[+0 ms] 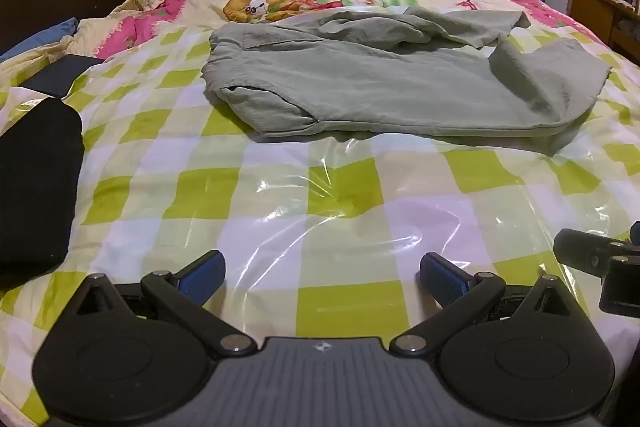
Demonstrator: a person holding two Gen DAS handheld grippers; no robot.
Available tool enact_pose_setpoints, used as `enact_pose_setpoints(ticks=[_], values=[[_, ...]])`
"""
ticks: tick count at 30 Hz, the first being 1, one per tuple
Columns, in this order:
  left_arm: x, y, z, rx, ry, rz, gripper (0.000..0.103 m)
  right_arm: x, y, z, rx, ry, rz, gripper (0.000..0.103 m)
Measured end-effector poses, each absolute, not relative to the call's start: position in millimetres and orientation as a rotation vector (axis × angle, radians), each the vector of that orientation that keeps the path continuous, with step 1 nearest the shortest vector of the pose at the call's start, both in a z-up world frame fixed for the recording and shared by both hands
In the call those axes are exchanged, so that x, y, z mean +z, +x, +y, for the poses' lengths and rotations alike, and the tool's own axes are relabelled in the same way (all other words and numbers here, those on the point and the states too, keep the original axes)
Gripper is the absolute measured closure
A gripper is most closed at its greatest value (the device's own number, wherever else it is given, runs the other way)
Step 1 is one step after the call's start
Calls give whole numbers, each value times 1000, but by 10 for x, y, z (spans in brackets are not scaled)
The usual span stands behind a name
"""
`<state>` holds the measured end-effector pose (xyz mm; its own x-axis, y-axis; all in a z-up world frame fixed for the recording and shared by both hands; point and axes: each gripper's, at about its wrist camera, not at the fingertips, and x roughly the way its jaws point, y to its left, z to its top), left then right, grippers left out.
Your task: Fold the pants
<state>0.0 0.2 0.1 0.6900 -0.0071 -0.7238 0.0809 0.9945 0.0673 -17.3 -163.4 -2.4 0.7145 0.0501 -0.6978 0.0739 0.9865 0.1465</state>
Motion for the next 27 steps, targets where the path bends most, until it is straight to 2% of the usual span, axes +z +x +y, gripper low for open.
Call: enact_pose_setpoints(ticks=[27], values=[[-26,3,23,-53,87,817,0,-20,-177,-1614,-10,159,784,1]])
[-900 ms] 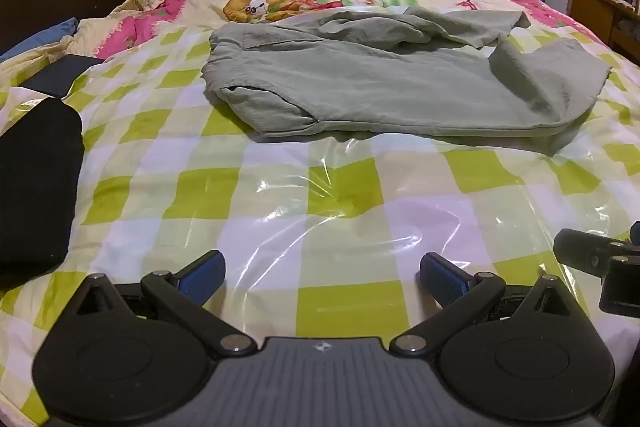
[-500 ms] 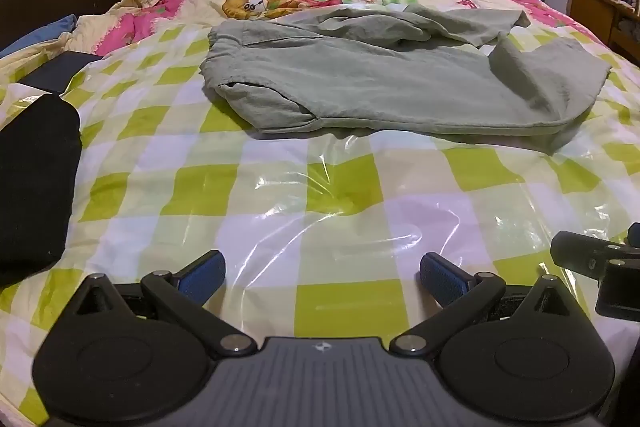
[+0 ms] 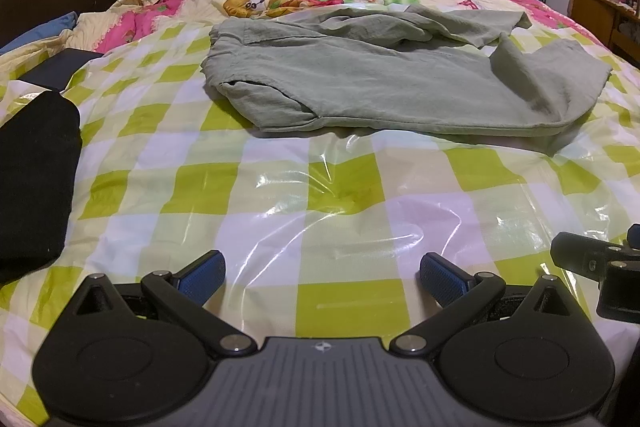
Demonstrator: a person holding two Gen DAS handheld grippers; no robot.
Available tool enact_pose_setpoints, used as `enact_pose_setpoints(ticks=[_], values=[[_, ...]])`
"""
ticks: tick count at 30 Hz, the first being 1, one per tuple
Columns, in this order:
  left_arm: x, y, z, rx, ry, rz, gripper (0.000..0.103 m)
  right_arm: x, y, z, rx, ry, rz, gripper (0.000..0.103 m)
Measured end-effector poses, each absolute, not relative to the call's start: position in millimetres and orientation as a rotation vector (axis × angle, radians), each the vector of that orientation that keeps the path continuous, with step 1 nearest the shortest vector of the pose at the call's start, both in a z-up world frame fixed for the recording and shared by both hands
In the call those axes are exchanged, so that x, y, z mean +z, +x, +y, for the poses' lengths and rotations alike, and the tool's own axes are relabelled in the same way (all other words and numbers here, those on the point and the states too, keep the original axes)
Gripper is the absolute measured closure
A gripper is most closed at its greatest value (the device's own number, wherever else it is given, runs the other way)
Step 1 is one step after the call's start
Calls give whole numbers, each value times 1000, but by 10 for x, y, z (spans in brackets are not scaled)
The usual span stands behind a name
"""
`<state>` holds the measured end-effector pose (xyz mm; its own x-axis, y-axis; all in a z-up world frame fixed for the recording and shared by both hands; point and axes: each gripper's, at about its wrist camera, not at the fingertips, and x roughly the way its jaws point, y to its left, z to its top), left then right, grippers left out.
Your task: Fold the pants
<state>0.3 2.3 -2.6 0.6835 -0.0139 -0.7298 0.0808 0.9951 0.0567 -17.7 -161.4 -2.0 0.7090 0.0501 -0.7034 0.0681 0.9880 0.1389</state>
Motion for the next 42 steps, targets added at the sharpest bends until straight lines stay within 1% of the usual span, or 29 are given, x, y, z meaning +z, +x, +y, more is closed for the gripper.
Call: enact_pose_setpoints(ticks=[42], values=[[51,-38,-12,-91,86,784,0,-53,-159,-1576,-7,140,793,1]])
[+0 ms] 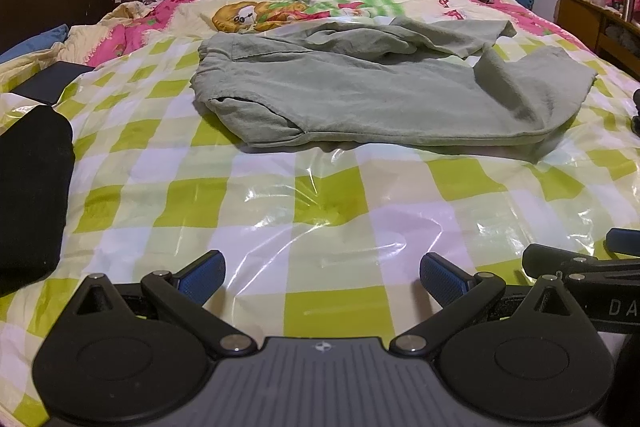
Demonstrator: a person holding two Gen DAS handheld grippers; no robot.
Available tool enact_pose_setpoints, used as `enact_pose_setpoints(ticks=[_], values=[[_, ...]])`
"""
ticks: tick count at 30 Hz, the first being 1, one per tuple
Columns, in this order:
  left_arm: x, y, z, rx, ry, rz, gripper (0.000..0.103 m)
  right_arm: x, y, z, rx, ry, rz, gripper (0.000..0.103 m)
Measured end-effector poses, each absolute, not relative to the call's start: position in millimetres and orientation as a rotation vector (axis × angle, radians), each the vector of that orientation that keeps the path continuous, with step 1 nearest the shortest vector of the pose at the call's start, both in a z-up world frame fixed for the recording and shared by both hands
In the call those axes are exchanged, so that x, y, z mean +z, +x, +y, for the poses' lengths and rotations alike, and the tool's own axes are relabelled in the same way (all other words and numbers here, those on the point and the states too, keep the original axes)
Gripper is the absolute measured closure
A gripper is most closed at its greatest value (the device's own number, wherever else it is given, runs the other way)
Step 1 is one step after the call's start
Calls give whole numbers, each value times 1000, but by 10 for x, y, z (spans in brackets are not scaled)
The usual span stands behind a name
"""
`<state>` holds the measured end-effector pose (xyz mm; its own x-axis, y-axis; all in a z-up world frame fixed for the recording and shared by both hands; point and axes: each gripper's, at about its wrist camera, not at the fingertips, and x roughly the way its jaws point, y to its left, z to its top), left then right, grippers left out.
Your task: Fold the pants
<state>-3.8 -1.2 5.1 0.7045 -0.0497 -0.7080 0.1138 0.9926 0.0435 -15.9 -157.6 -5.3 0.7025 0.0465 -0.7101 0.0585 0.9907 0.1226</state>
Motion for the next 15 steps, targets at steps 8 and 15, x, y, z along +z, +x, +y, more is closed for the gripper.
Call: enact_pose_setpoints(ticks=[8,15], values=[[44,-3,23,-98,69,788,0,-41,-132,-1547,-2,136,783,1],[35,66,52,-99,51,791,0,-8,-89,-1522,12,132,773,1]])
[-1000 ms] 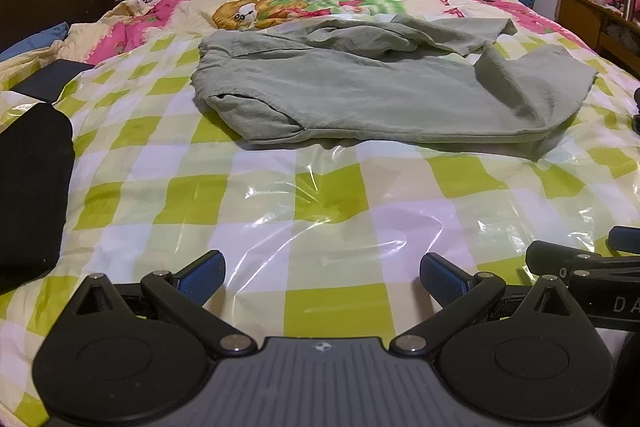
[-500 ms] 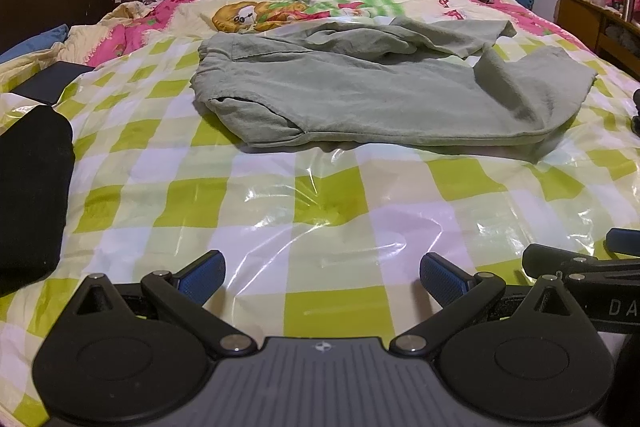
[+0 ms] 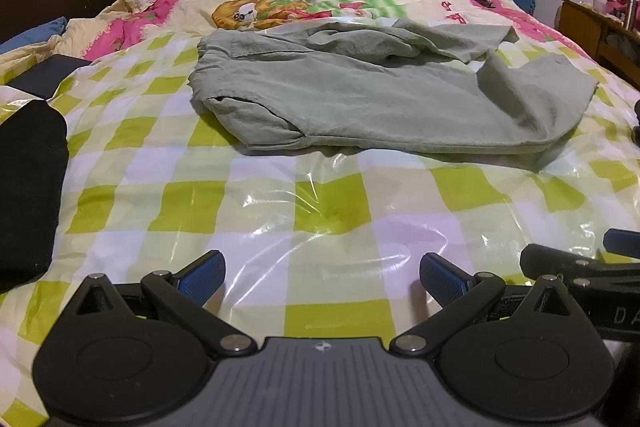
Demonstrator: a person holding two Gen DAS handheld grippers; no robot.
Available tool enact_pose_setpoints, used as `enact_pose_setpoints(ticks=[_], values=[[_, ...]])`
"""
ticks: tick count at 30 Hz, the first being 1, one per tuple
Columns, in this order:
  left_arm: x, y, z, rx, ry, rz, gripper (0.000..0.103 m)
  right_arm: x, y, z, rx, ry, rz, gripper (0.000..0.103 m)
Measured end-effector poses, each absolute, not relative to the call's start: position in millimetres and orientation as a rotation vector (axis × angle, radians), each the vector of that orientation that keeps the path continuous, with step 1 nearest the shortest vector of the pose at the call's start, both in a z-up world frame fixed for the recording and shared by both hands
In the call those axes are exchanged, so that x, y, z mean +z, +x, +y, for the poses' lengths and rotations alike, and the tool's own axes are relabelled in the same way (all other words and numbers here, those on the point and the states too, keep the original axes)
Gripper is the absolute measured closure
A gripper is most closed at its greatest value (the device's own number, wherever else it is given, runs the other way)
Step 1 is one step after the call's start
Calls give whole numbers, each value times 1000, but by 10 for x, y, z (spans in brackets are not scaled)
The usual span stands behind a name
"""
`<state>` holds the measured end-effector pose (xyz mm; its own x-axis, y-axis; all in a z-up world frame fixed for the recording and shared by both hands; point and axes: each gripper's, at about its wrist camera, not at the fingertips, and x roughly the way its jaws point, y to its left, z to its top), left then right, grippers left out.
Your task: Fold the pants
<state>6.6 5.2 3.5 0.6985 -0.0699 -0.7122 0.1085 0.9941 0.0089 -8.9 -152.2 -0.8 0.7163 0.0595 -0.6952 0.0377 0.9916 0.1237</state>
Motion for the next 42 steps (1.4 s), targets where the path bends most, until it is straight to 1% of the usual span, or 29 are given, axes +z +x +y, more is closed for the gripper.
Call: enact_pose_setpoints(ticks=[11,20,23,24,25,29,31,32,34,35,36,37,39,42], values=[[15,296,187,-93,25,795,0,72,174,-1372,60,85,746,2],[-43,874,489,-40,52,762,0,88,725,-1125,137,-16,718,2],[-90,1120,675,-23,68,772,0,70,986,-950,192,-105,695,7],[-101,1173,731,-17,75,774,0,61,1085,-866,218,-143,688,12],[-108,1214,792,-13,76,774,0,49,1165,-779,246,-180,679,14],[-103,1335,976,-16,91,774,0,-59,1394,-399,379,-326,637,14],[-101,1350,1048,-12,117,765,0,-153,1457,-224,433,-387,635,16],[-100,1347,1083,-11,118,765,0,-222,1496,-132,429,-430,640,18],[-102,1332,1173,-3,119,773,0,-316,1586,-33,436,-452,650,34],[-102,1313,1229,2,115,778,0,-319,1643,-28,446,-415,657,41],[-100,1294,1270,4,112,781,0,-302,1712,-27,452,-381,671,62],[-98,1279,1310,7,109,785,0,-264,1771,-7,445,-350,680,79],[-86,1239,1392,4,95,790,0,-179,1867,27,438,-285,698,91],[-70,1172,1464,-18,79,786,0,-25,2018,-52,485,-71,778,94]])
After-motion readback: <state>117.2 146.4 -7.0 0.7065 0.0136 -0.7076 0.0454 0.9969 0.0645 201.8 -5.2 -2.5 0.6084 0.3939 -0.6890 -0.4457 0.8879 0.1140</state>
